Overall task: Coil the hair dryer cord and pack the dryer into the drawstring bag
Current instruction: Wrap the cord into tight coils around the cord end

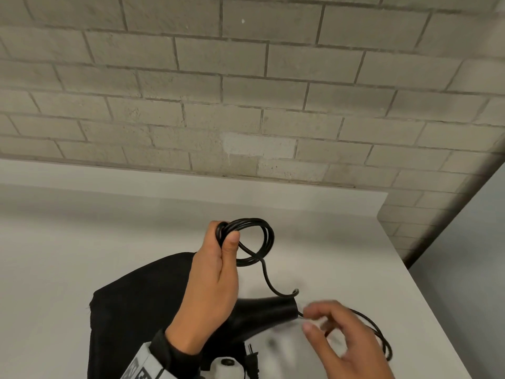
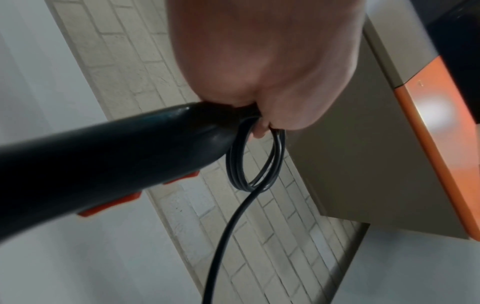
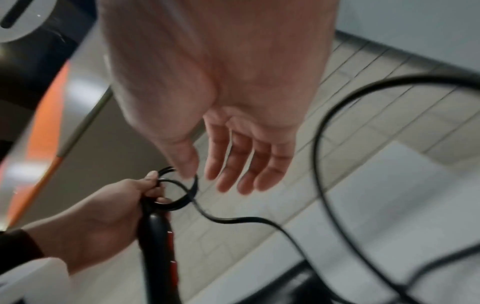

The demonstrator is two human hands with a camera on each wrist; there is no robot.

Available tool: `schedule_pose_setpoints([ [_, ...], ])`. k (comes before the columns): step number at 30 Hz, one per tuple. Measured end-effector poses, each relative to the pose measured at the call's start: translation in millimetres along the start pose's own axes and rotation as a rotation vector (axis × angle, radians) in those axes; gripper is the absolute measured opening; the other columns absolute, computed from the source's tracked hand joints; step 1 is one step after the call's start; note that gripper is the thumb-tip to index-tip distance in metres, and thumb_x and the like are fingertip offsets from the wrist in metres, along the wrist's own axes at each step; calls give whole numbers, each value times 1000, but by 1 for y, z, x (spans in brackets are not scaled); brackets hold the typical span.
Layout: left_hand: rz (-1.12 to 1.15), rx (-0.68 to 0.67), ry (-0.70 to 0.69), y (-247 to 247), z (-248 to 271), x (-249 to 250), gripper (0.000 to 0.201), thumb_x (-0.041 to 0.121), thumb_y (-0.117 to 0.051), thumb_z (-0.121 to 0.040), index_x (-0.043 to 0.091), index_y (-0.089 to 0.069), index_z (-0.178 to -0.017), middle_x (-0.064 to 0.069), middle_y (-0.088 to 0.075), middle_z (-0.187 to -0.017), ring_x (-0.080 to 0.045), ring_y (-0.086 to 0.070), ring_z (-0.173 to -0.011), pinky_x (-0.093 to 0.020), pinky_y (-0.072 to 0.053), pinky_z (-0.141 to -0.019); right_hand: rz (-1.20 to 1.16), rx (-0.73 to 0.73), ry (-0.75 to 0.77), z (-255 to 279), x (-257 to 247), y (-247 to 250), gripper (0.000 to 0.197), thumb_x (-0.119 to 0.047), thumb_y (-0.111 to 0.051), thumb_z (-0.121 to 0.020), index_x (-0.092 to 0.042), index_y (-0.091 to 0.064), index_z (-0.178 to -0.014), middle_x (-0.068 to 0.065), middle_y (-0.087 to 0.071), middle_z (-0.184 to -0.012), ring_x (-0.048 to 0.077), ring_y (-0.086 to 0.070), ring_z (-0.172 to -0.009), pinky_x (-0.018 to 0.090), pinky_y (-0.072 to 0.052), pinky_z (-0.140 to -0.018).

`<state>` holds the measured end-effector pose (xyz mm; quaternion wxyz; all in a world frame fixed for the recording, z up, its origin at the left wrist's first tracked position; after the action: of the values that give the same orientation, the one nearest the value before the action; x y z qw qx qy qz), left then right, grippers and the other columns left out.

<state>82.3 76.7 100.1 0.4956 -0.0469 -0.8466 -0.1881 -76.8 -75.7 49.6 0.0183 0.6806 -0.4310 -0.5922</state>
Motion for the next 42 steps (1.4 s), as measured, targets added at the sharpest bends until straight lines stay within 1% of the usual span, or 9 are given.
schedule_pose_setpoints([
  [3,5,-27,2,-6,4,-1,25,49,-32,-96,31,-49,-95,11,-55,-69,-8,-48,-52,-26,-44,-51,-154,-48,-17,-20,-22,-27,24,-41,-60,-88,-46,-51,-109,-29,-59,-118,-9,-53,-114,15,-42,-90],
  [5,-5,-31,-10,-7,4,1,25,48,-32,-97,30,-49,-95,14,-56,-70,-4,-49,-53,-19,-42,-52,-200,-175,-13,-29,-32,-43,33,-39,-57,-91,-50,-38,-116,-32,-54,-119,-10,-50,-118,18,-41,-94],
  [8,-8,-31,-7,-3,3,0,24,46,-32,-98,31,-49,-92,12,-54,-67,-3,-46,-53,-20,-41,-51,-93,-224,105,-30,-47,-54,24,-39,-53,-94,-49,-40,-113,-18,-57,-102,7,-62,-94,26,-51,-81],
  [11,-36,-64,-5,-3,4,0,23,51,-31,-98,36,-47,-89,11,-51,-64,-5,-44,-54,-25,-42,-53,146,-102,319,-27,-68,-36,15,-44,-45,-96,-43,-48,-111,-19,-51,-94,1,-56,-77,14,-45,-63],
  [17,19,-150,-48,-14,12,10,30,58,-25,-98,38,-46,-89,12,-43,-56,-7,-36,-53,-25,-34,-51,491,31,617,-35,-121,8,19,-37,-48,-96,-31,-66,-102,-10,-52,-82,13,-42,-45,24,-36,-36],
  [26,-187,-251,-98,-21,21,17,27,55,-41,-79,42,-39,-103,29,-49,-97,0,-43,-101,-8,-36,-75,274,-92,566,-63,-129,14,10,-35,-56,-96,-37,-64,-100,-14,-54,-80,6,-48,-59,18,-42,-54],
  [31,-282,-259,-187,-30,24,24,29,63,-27,-94,40,-42,-103,17,-55,-89,-4,-45,-96,-26,-44,-80,149,-137,521,-76,-130,5,12,-34,-55,-95,-34,-66,-94,-13,-56,-77,11,-56,-68,22,-44,-58],
  [37,-286,-263,-231,-31,26,29,39,61,-15,-98,36,-45,-96,15,-48,-79,-2,-42,-91,-16,-34,-78,-31,-114,397,-91,-115,2,15,-32,-59,-92,-27,-71,-85,-11,-62,-74,14,-59,-73,19,-44,-64],
  [42,-267,-240,-199,-29,26,18,42,66,-12,-96,36,-40,-87,12,-46,-78,-8,-42,-88,-23,-39,-74,-206,-143,257,-98,-87,-5,13,-25,-63,-91,-25,-74,-86,-9,-69,-81,9,-60,-71,17,-45,-68],
])
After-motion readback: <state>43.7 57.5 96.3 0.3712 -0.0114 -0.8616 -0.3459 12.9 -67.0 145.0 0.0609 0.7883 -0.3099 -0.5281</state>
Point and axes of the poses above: each hand's wrist, its own z-axis away from the middle knuckle, its own y-axis out of the back of the hand, x = y × z, the point moved 9 cm from there along -z, towards the middle knuckle
